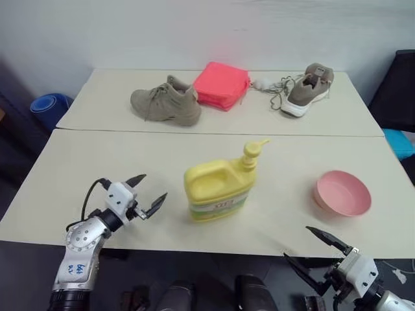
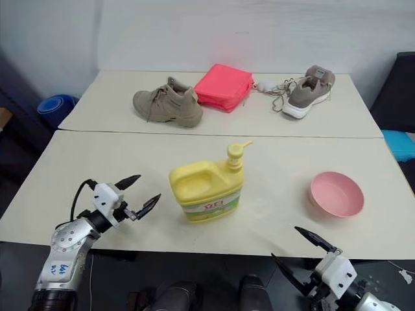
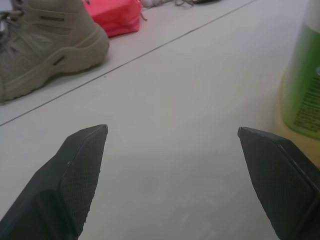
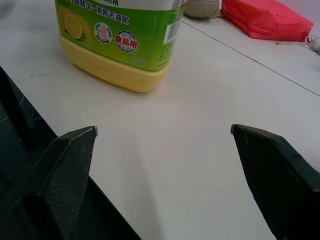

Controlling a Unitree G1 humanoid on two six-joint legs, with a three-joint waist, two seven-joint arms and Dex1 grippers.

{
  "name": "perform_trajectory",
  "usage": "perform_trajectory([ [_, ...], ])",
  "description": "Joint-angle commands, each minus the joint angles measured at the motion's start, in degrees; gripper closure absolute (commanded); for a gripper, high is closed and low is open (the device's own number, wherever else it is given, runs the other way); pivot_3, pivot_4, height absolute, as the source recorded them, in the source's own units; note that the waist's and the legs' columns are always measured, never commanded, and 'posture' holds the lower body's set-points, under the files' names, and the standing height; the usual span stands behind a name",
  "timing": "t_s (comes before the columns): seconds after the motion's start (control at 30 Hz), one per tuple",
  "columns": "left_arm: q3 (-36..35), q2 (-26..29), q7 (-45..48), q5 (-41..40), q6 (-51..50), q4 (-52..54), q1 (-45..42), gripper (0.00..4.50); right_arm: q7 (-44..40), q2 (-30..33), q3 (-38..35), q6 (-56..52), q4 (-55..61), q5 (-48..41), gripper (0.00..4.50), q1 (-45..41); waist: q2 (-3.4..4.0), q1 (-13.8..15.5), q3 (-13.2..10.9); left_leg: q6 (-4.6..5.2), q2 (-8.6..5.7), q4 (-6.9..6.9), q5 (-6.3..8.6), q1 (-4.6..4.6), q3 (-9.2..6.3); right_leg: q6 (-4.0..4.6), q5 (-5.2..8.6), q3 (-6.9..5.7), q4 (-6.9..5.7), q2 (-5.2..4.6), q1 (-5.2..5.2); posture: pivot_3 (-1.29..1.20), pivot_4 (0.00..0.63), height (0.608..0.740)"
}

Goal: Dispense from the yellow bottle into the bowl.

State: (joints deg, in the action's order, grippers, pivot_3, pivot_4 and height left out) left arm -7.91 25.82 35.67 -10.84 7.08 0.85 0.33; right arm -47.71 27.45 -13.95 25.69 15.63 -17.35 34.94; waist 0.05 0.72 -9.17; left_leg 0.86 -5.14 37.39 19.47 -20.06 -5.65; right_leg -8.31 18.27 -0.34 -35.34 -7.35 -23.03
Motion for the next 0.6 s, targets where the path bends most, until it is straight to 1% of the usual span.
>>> perform_trajectory([
  [0.03, -0.66, 1.88, 1.53, -0.05, 1.6, -0.55, 1.09, 0.1, 1.19, -0.13, -0.5, 1.42, 0.92, -0.18, 0.0, -0.89, 0.01, 0.08, 0.0, 0.0, 0.0, 0.0, 0.0, 0.0, 0.0, 0.0, 0.0, 0.0, -0.01, 0.0, 0.0, 0.0, 0.15, 0.74],
  [0.1, -1.34, 2.09, 3.02, -2.8, -0.01, -0.71, 0.59, 0.1, 1.68, -0.01, -0.69, 1.27, 1.08, -0.34, 0.0, -1.37, 0.01, 0.38, 0.0, 0.0, -0.03, 0.01, 0.0, -0.01, -0.01, 0.0, 0.0, -0.01, 0.0, -0.03, 0.0, 0.0, 0.15, 0.74],
  [0.13, -1.8, 2.78, 4.5, -5.83, -3.82, 0.24, 0.01, 0.1, 2.0, 0.15, -1.35, 1.34, 1.59, -0.52, 0.0, -1.2, 0.01, 0.52, 0.0, 0.01, -0.05, 0.03, 0.0, -0.02, -0.01, 0.0, 0.0, 0.0, 0.0, -0.04, 0.0, 0.0, 0.15, 0.74],
  [0.2, -1.09, 7.67, 12.0, -11.12, -11.19, 3.73, -0.64, 0.1, 3.67, 0.3, -4.64, 0.34, 4.26, -2.2, 0.0, 0.31, 0.0, 0.77, -0.01, 0.02, -0.07, 0.1, 0.0, -0.05, -0.03, 0.0, 0.0, -0.01, -0.02, -0.07, 0.01, 0.0, 0.15, 0.74],
  [0.23, -3.02, 8.31, 13.05, -15.64, -13.58, 5.79, -1.83, 0.1, 4.57, 0.37, -7.13, -0.46, 5.96, -3.83, 0.0, 1.71, 0.06, 0.84, -0.04, 0.03, -0.07, 0.18, 0.01, -0.11, -0.12, 0.0, 0.0, 0.01, -0.04, -0.08, 0.01, 0.0, 0.15, 0.74],
  [0.3, -6.81, 9.49, 12.65, -22.1, -18.3, 8.01, -4.41, 0.1, 4.74, 0.49, -11.94, -1.12, 7.55, -6.84, 0.0, 5.4, 0.19, 1.28, -0.11, 0.05, -0.11, 0.23, 0.02, -0.17, -0.21, 0.01, 0.01, 0.2, -0.07, -0.14, 0.01, 0.0, 0.15, 0.74],
  [0.33, -7.61, 11.52, 14.85, -24.04, -20.5, 8.4, -5.36, 0.1, 4.09, 0.54, -14.64, -0.98, 7.2, -8.04, 0.0, 7.69, 0.16, 1.36, -0.09, 0.07, -0.13, 0.28, 0.03, -0.17, -0.27, 0.01, 0.01, 0.25, -0.06, -0.15, 0.07, 0.0, 0.15, 0.74],
  [0.37, -7.91, 13.72, 17.73, -25.44, -22.28, 8.41, -6.22, 0.1, 3.37, 0.5, -16.99, -0.73, 6.28, -8.97, 0.0, 9.6, 0.14, 1.35, -0.08, 0.07, -0.12, 0.3, 0.04, -0.16, -0.28, 0.01, 0.01, 0.24, -0.03, -0.13, 0.12, 0.0, 0.15, 0.74],
  [0.43, -9.11, 17.66, 22.5, -32.13, -29.69, 8.1, -9.04, 0.1, 1.32, 0.51, -21.4, 0.79, 2.22, -9.97, 0.0, 12.75, 0.17, 0.87, -0.08, 0.04, -0.07, 0.27, 0.09, -0.08, -0.27, 0.03, 0.01, 0.25, 0.05, -0.08, 0.24, 0.0, 0.15, 0.74],
  [0.47, -9.63, 18.79, 23.26, -34.73, -32.76, 7.99, -10.29, 0.1, 0.27, 0.68, -22.85, 1.41, 0.3, -10.22, 0.0, 13.64, 0.19, 0.67, -0.08, 0.05, -0.07, 0.17, 0.1, -0.02, -0.26, 0.03, 0.02, 0.27, 0.14, -0.08, 0.28, 0.0, 0.15, 0.74],
  [0.53, -7.79, 21.52, 27.46, -32.67, -31.85, 9.04, -10.1, 0.1, -0.47, 0.94, -25.41, 2.52, -5.45, -10.23, 0.0, 13.24, 0.22, 0.41, -0.11, 0.08, -0.06, 0.08, 0.11, 0.11, -0.24, 0.03, 0.02, 0.3, 0.24, -0.07, 0.4, 0.0, 0.15, 0.74],
  [0.6, -7.08, 21.93, 29.53, -32.19, -31.21, 11.54, -8.33, 0.1, -0.49, 1.16, -26.51, 3.33, -9.88, -9.65, 0.0, 11.47, 0.26, -0.37, -0.13, 0.1, -0.04, -0.24, 0.12, 0.5, -0.04, 0.05, 0.03, 0.47, 0.33, -0.08, 0.59, 0.0, 0.15, 0.74],
])
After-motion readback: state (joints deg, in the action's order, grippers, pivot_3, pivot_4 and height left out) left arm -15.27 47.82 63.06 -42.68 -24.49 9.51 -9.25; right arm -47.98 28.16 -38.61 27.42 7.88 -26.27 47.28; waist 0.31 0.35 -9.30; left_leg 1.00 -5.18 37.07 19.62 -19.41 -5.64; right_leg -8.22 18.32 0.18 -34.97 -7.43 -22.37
